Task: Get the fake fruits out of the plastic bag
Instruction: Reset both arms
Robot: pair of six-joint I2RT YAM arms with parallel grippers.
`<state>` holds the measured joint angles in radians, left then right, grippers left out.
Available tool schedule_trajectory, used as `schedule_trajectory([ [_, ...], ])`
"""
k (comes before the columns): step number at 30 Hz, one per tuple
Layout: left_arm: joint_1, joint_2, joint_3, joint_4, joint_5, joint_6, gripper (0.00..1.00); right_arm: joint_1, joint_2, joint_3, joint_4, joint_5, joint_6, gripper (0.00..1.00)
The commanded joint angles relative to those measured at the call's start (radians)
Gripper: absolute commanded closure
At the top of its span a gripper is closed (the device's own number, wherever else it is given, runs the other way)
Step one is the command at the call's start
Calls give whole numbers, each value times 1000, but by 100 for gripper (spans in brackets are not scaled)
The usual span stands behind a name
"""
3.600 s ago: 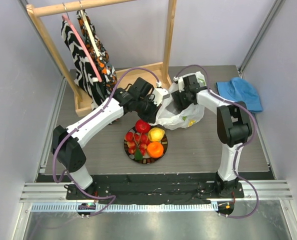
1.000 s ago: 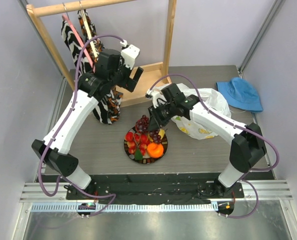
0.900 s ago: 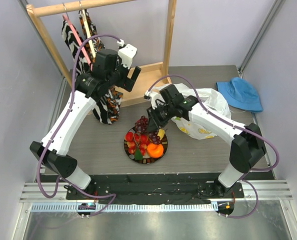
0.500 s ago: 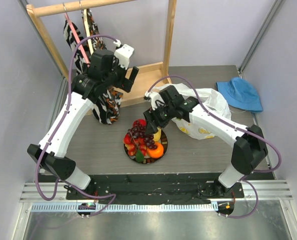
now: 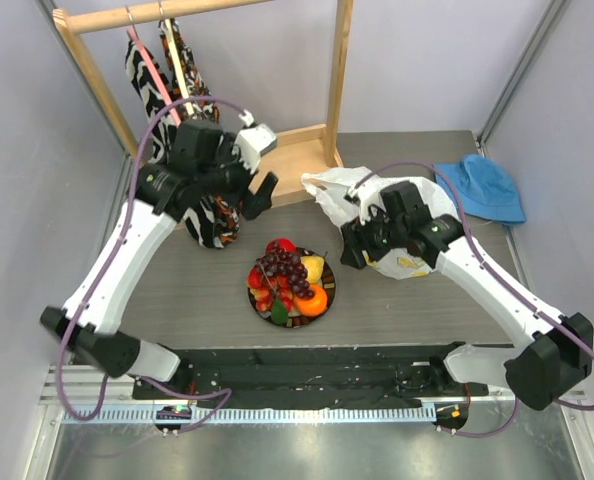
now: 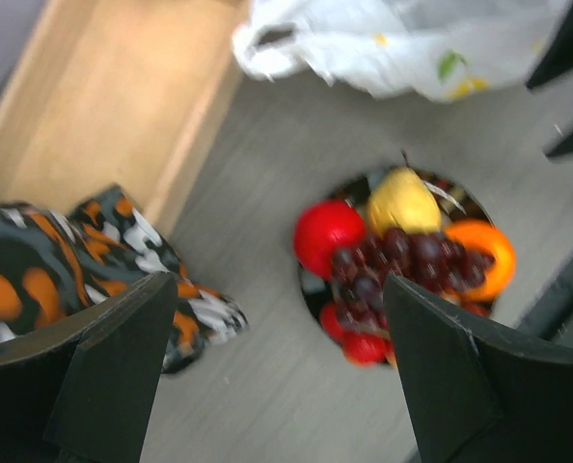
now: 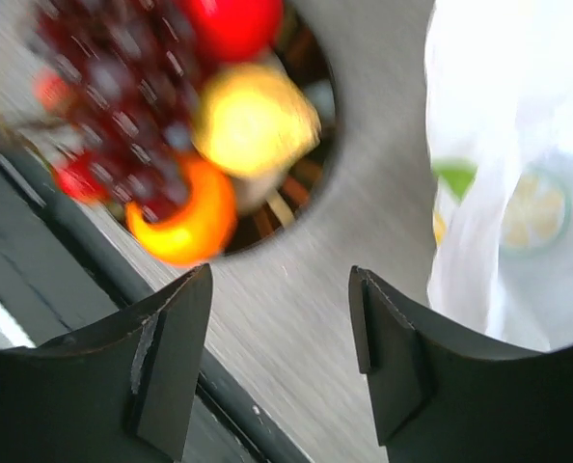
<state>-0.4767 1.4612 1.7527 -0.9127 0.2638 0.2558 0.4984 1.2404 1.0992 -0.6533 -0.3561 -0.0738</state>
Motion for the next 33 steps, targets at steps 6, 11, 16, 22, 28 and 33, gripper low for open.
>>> schedule_trajectory([
  [6, 4, -311, -283, -209, 52, 184, 11, -79, 17, -153, 155, 481, -138, 35],
  [11, 29, -426, -500, -229, -4, 185, 11, -259, 135, 34, 195, 427, -58, 35],
  [16, 220, -515, -605, -196, 21, 54, 9, -282, 119, 188, 86, 160, -60, 26],
  [22, 472, -575, -662, -82, -4, -146, 0, -276, 27, 173, -57, 54, 6, 6],
  [28, 530, -578, -774, 87, -100, -374, 0, -278, -35, 142, -235, 404, 80, 4],
  [33, 530, -604, -855, 222, -188, -455, 0, -278, -120, -11, -266, 325, -4, 4],
])
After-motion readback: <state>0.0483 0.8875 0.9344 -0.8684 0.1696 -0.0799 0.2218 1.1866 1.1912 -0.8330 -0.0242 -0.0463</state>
